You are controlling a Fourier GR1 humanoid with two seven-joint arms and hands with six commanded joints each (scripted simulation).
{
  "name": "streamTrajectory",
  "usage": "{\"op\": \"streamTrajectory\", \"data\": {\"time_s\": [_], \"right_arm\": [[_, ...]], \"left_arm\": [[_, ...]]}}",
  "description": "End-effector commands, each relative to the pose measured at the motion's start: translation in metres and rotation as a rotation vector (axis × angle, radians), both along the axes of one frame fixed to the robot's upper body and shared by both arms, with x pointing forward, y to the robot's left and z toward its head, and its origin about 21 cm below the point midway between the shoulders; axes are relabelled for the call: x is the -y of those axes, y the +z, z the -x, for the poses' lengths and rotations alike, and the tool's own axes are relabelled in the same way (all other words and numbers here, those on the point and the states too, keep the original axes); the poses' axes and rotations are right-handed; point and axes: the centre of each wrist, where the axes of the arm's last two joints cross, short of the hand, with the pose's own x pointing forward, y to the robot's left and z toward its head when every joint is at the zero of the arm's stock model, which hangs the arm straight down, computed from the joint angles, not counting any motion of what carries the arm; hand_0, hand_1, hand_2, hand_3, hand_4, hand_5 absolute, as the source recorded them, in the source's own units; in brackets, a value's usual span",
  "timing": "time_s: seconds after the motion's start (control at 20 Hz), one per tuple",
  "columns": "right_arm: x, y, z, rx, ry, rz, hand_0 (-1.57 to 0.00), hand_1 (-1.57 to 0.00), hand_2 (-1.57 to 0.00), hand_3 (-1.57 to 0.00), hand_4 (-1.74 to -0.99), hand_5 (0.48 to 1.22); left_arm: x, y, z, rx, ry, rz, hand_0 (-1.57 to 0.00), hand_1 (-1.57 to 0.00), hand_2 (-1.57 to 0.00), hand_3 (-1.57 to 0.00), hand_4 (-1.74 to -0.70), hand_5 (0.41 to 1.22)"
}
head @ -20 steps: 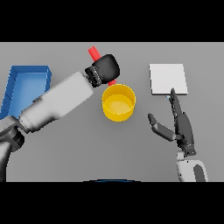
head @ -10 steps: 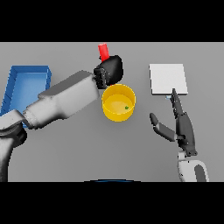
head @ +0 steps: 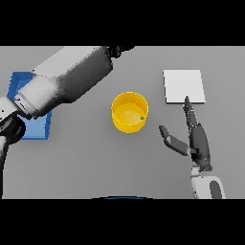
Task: Pick up the red beaker and tilt it to pour out 1 green nut into yellow bowl. Pick up the yellow bowl and place it on the metallic measuring scale.
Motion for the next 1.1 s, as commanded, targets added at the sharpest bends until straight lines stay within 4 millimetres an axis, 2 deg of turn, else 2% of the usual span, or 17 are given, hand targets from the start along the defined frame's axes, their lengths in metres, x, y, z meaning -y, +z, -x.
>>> {"op": "streamTrajectory", "data": {"time_s": [0.0,0.2,0.3,0.4,0.55,0.65,0.8,0.9,0.95,1.05], "right_arm": [[0.001,0.001,-0.002,-0.003,0.003,-0.003,0.0,0.0,0.0,0.0,-1.131,0.553],[0.003,0.0,-0.004,-0.009,0.035,-0.024,0.0,0.0,0.0,0.0,-1.104,0.563],[0.001,0.001,-0.004,0.002,0.052,-0.015,0.0,0.0,0.0,0.0,-1.104,0.576],[0.0,0.001,-0.01,-0.014,0.043,-0.024,0.0,0.0,0.0,0.0,-1.114,0.578],[0.0,-0.001,-0.01,-0.003,0.053,-0.006,0.0,0.0,0.0,0.0,-1.118,0.595],[0.003,-0.001,-0.008,0.001,0.049,0.02,0.0,0.0,0.0,0.0,-1.127,0.606],[0.005,0.003,-0.011,0.001,0.063,0.032,0.0,0.0,0.0,0.0,-1.138,0.626],[0.006,-0.001,-0.011,-0.015,0.062,0.028,0.0,0.0,0.0,0.0,-1.134,0.632],[0.0,-0.001,-0.01,0.002,0.089,0.019,0.0,0.0,0.0,0.0,-1.133,0.64],[0.008,-0.002,-0.01,-0.004,0.08,0.025,0.0,0.0,0.0,0.0,-1.133,0.655]], "left_arm": [[-0.008,0.013,-0.006,0.025,0.006,0.053,-1.57,-1.57,-1.57,-1.57,-1.72,1.221],[-0.044,0.078,-0.025,0.056,0.223,0.384,-1.57,-1.57,-1.57,-1.57,-1.73,1.221],[-0.089,0.107,-0.035,-0.011,0.385,0.677,-1.57,-1.57,-1.57,-1.51,-1.73,1.221],[-0.14,0.112,-0.045,-0.103,0.524,0.966,-1.57,-1.57,-1.57,-1.51,-1.74,1.221],[-0.212,0.1,-0.049,-0.187,0.632,1.327,-1.57,-1.57,-1.57,-1.54,-1.74,1.221],[-0.246,0.073,-0.05,-0.196,0.712,1.492,-1.57,-1.57,-1.57,-1.55,-1.74,1.221],[-0.283,0.024,-0.047,-0.107,0.884,1.645,-1.57,-1.57,-1.57,-1.56,-1.74,1.221],[-0.299,-0.002,-0.043,-0.088,0.941,1.793,-1.57,-1.57,-1.57,-1.56,-1.74,1.221],[-0.304,-0.013,-0.041,-0.07,0.997,1.855,-1.57,-1.57,-1.57,-1.57,-1.74,1.221],[-0.319,-0.038,-0.033,-0.048,1.094,1.941,-1.57,-1.57,-1.57,-1.57,-1.74,1.221]]}}
